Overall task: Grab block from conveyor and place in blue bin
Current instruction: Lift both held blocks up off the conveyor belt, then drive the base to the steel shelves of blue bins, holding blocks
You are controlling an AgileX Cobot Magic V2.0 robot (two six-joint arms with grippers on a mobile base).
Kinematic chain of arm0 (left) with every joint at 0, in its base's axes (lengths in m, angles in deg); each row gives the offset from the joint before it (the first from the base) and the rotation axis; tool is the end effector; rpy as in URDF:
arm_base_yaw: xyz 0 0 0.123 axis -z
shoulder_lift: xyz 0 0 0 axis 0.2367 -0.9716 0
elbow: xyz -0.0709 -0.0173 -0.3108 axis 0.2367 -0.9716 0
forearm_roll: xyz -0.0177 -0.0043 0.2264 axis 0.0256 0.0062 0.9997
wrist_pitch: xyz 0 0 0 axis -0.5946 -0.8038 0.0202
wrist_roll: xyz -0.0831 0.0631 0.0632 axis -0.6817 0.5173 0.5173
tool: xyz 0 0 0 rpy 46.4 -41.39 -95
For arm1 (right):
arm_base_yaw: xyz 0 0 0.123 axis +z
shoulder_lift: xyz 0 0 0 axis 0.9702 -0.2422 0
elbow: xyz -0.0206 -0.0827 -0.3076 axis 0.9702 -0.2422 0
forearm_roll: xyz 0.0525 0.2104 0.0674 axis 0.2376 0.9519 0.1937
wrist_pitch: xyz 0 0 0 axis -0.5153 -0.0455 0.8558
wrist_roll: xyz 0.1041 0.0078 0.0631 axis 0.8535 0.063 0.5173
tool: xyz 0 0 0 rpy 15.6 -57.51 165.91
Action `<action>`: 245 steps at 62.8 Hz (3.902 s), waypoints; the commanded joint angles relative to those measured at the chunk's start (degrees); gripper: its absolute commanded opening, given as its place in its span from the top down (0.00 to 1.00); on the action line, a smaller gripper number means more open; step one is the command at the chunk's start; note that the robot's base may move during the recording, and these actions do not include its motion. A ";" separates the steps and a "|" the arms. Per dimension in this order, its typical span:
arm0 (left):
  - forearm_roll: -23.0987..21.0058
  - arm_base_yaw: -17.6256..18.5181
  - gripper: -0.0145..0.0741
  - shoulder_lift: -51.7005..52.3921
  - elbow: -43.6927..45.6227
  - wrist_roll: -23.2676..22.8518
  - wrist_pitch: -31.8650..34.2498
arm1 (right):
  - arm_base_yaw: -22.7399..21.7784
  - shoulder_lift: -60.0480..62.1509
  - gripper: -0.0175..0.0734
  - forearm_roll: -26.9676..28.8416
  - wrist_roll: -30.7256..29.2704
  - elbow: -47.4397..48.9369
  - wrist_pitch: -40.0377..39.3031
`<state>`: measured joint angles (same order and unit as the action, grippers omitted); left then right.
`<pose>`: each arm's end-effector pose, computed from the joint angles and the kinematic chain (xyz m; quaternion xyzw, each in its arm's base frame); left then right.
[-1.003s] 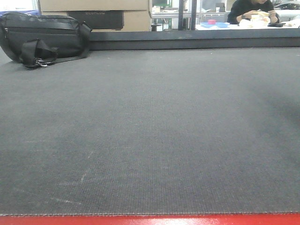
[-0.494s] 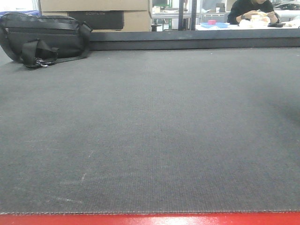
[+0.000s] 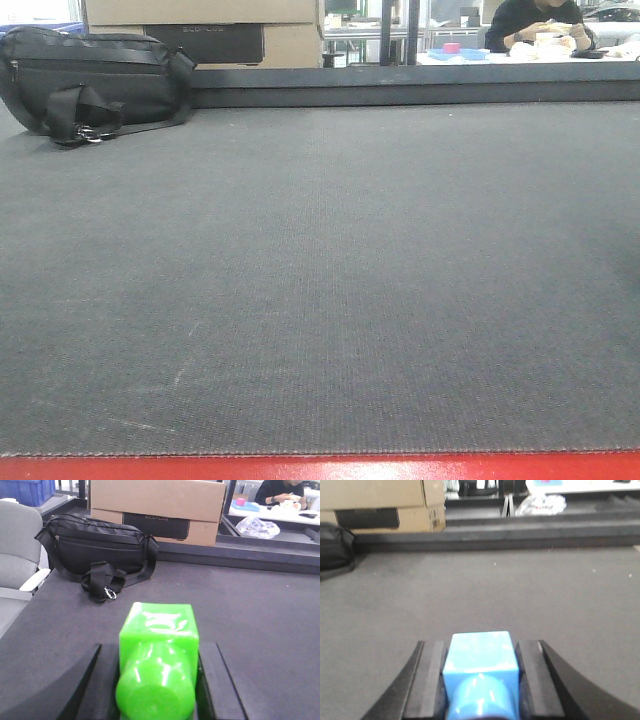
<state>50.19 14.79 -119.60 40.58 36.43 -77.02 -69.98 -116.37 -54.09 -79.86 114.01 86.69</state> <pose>0.1054 -0.0020 0.3844 -0.0213 0.7529 -0.0312 0.6570 0.1011 0.0150 0.3751 -0.0095 0.7606 0.0831 0.6438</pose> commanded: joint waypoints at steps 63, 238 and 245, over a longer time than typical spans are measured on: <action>0.00 0.23 0.96 11.34 -3.16 -0.10 -0.65 | -0.22 7.60 0.99 -0.66 0.00 0.15 -1.86; 0.00 0.23 0.96 16.84 -3.16 -0.10 0.05 | -0.22 7.60 0.99 -0.66 0.00 0.15 -2.11; 0.00 0.23 0.96 16.84 -3.16 -0.10 0.05 | -0.22 7.60 0.99 -0.66 0.00 0.15 -2.11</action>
<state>50.19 14.79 -103.03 37.59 36.43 -78.38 -69.98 -109.13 -54.09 -79.86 114.01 86.15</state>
